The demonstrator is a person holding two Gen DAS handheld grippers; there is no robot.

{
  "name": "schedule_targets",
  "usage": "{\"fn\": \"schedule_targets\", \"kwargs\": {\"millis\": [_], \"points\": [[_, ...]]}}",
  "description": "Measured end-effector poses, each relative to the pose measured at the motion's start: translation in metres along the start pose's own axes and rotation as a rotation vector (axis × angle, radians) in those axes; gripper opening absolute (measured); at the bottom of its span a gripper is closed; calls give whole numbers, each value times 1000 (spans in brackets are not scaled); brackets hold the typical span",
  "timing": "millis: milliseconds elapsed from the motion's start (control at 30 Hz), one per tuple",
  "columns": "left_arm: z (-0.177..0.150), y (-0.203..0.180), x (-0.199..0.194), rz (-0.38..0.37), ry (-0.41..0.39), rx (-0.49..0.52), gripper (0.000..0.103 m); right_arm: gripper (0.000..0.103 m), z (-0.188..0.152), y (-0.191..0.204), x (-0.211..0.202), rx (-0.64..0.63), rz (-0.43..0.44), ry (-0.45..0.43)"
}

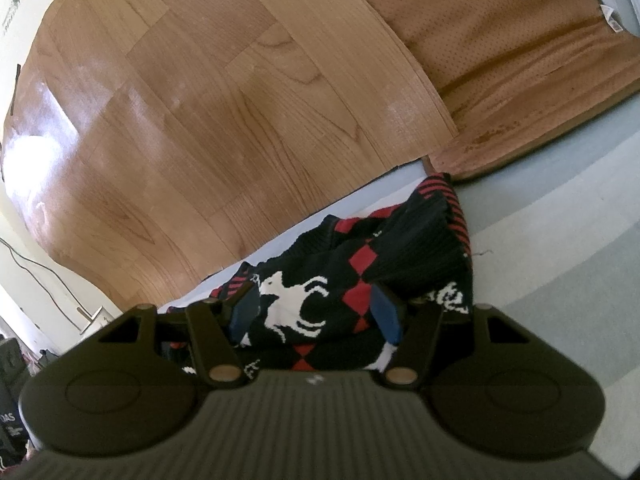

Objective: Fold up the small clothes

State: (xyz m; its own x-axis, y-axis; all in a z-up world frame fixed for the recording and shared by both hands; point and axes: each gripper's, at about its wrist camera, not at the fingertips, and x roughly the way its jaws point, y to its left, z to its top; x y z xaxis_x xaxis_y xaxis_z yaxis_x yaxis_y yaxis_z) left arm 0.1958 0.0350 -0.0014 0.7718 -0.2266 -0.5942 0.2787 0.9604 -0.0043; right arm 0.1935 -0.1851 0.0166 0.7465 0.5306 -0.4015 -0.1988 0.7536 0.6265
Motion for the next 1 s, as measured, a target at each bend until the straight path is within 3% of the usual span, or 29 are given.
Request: {"fn": "schedule_targets", "kwargs": {"millis": [133,267,433,633,667,700,733,833,1000], "points": [[-6,34,-41,-5,-26,-157,91,65,0,-1,-1,9,5,-10],[-30,50,-81,7,-28,-245,92,66,0,-2,-3,19,22,-24],[-43,35,-92,42,17,-227,92,66,3,0,-8,19,12,-1],[-29,15,-58,72,64,-192,88,66,1,-8,-52,-44,-53,4],[-27,13,-49,102,85,-182,69,66,0,-10,-59,-69,-73,9],[-29,13,-42,144,107,-177,31,66,-2,-12,-67,-92,-93,12],[-30,15,-35,198,134,-186,21,66,-4,-15,-74,-109,-109,13],[-39,34,-45,163,122,-347,17,66,-11,-25,-92,-113,-138,11],[-62,30,-67,186,59,-447,17,66,-21,-41,-105,-58,-133,14]]}}
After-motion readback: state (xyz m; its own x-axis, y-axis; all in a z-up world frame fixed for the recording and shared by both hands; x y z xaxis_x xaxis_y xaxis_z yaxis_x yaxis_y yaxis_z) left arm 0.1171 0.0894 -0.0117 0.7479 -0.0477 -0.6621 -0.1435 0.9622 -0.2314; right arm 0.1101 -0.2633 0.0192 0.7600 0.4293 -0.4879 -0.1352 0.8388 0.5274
